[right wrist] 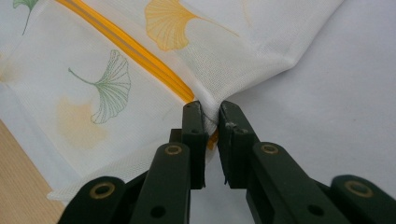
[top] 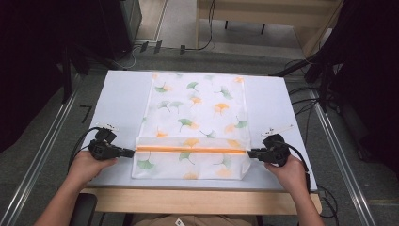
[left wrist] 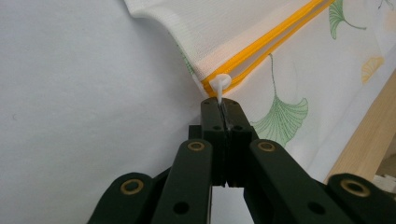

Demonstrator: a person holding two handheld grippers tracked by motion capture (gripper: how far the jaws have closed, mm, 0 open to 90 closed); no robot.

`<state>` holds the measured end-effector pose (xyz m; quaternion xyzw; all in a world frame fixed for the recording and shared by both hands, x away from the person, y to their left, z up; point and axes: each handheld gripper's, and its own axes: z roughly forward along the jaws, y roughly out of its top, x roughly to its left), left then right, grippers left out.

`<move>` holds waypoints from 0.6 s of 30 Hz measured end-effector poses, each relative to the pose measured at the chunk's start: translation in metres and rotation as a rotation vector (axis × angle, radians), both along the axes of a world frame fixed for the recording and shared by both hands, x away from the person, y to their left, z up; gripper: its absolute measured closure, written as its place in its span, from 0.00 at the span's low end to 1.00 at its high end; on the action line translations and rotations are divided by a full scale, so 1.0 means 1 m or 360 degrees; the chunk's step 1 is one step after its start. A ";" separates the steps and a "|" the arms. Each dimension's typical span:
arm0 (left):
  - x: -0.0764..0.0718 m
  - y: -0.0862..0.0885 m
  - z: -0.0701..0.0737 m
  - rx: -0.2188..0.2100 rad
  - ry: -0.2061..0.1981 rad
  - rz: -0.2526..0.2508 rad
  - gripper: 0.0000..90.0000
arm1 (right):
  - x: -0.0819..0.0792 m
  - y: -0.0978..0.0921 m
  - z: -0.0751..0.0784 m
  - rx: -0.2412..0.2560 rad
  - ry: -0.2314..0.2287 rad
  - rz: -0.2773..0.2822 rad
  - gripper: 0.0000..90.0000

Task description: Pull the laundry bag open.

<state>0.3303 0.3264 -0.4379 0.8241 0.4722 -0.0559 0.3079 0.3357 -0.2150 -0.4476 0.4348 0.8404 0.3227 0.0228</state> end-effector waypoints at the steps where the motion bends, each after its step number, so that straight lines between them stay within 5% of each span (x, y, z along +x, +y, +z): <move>1: 0.000 0.000 0.000 -0.0001 0.0003 0.0003 1.00 | 0.000 0.000 0.000 0.0001 -0.0002 0.0001 0.92; 18: 0.001 -0.001 -0.005 -0.0011 0.0047 -0.0012 0.97 | -0.001 0.002 -0.008 -0.0004 0.0009 0.0012 0.90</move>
